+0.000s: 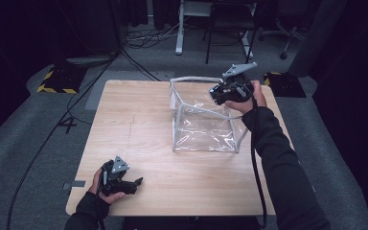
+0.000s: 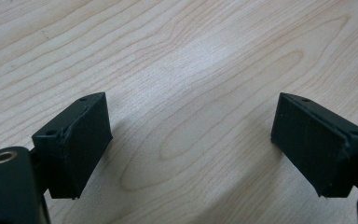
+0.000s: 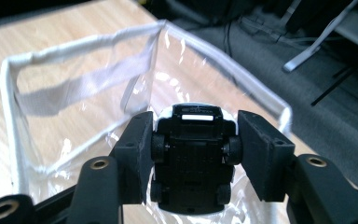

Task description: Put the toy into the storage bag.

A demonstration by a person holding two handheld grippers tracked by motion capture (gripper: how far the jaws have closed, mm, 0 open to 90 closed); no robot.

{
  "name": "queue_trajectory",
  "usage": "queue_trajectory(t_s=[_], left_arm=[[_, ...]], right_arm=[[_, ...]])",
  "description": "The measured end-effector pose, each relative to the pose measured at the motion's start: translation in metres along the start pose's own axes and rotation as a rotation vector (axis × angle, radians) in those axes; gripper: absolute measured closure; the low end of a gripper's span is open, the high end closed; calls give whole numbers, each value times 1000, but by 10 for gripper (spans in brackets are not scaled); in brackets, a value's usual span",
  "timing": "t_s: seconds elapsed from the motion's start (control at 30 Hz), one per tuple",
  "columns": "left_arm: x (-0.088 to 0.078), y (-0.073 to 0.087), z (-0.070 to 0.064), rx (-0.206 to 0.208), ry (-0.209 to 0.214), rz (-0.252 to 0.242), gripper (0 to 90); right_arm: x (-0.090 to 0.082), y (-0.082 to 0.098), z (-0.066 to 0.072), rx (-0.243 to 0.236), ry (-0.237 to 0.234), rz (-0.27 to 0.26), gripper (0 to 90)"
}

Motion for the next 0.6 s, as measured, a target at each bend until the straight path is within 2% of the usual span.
queue_trajectory(t_s=[0.13, 0.2, 0.27, 0.3, 0.53, 0.6], left_arm=[[0, 0, 0, 0, 0, 0, 122], [0, 0, 0, 0, 0, 0, 123], [0, 0, 0, -2, 0, -1, 123], [0, 0, 0, -2, 0, -1, 123], [0, 0, 0, -2, 0, -1, 122], [0, 0, 0, -2, 0, -1, 122]], right_arm=[[3, 3, 6, -16, -31, 42, 483], [3, 4, 6, -37, -33, 58, 482], [3, 5, 7, -37, -36, 62, 482], [2, 8, 7, -52, -41, 98, 482], [3, 19, 9, -60, -69, 162, 482], [1, 20, 8, -79, -65, 184, 482]])
Point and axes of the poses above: each handheld gripper's, and its own axes: x roughly forward along the jaws, y roughly out of its underside, z roughly to its left, the point moved 10 cm from there along x, roughly forward along the jaws, and after that the axes turned 8 degrees about -z, right-handed, at the moved point
